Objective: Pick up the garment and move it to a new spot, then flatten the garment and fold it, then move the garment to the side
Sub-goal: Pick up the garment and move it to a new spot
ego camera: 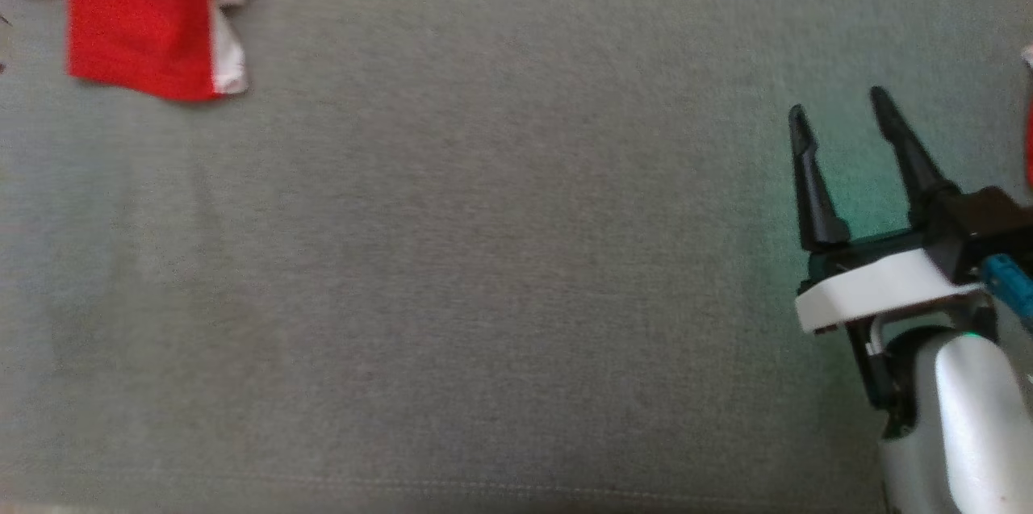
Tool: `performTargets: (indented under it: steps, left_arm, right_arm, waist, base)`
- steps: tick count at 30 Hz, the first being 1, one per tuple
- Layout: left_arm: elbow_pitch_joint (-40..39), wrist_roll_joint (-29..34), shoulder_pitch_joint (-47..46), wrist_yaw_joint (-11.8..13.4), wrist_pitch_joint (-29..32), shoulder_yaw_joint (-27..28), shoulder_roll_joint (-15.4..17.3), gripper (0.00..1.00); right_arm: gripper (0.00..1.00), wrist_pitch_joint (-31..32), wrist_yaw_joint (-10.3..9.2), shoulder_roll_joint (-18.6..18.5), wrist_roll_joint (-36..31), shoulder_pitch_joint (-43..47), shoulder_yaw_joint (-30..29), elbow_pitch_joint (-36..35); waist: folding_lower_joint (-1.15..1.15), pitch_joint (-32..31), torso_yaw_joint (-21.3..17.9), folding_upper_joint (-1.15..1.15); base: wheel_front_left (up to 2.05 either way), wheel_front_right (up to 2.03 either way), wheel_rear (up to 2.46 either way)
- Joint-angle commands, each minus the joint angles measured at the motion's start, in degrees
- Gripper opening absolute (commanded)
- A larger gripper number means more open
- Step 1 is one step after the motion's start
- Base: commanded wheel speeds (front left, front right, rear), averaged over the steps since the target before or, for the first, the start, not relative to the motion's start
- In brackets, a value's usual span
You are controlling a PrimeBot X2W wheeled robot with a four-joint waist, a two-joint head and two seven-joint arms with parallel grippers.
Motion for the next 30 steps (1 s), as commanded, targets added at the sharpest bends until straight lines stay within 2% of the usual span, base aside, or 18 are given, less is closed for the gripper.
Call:
performTargets:
  steps: [1, 9, 14, 17, 18, 30]
  left_arm:
    - [0.5, 0.7, -2.3, -0.3, 0.4, 1.4, 2.6, 1.00]
    - [11.7, 0.1, -5.5, -3.6, -0.9, -1.2, -1.5, 1.00]
    - [17.4, 0.1, -6.5, -4.2, -1.2, -2.4, -3.4, 1.00]
    - [20.4, 0.1, -7.0, -4.2, -1.5, -2.6, -3.6, 0.30]
    - [21.2, 0.2, -7.1, -4.2, -1.7, -2.8, -3.6, 0.00]
    - [24.5, 2.8, -9.8, -5.1, -7.6, -4.4, -1.5, 0.00]
  right_arm:
    - [1.00, 0.5, 0.19, -0.2, -0.6, -1.2, 0.9, -2.9]
    - [1.00, 1.3, 0.19, -0.2, -1.5, 0.1, -1.3, -6.2]
    - [1.00, 1.1, 0.19, -0.2, -1.1, -0.3, -1.1, -6.3]
    - [1.00, 1.0, 0.19, -0.2, -0.8, -0.5, -0.9, -6.0]
    - [1.00, 0.9, 0.19, -0.2, -0.8, -0.6, -0.9, -5.9]
    - [1.00, -1.2, 0.19, -0.2, 0.7, -1.0, -1.1, -2.5]
  waist:
    - [-0.02, 4.9, -4.0, 0.00]
    - [-0.02, 9.8, -4.7, 0.00]
    - [-0.02, 10.6, -4.5, 0.00]
    - [-0.02, 10.5, -4.5, 0.00]
    - [-0.02, 10.4, -4.5, 0.00]
    - [-0.02, 4.4, -4.1, 0.00]
  base:
    - [0.00, 0.00, 0.00]
    - [0.00, 0.00, 0.00]
    - [0.00, 0.00, 0.00]
    - [0.00, 0.00, 0.00]
    - [0.00, 0.00, 0.00]
    - [0.00, 0.00, 0.00]
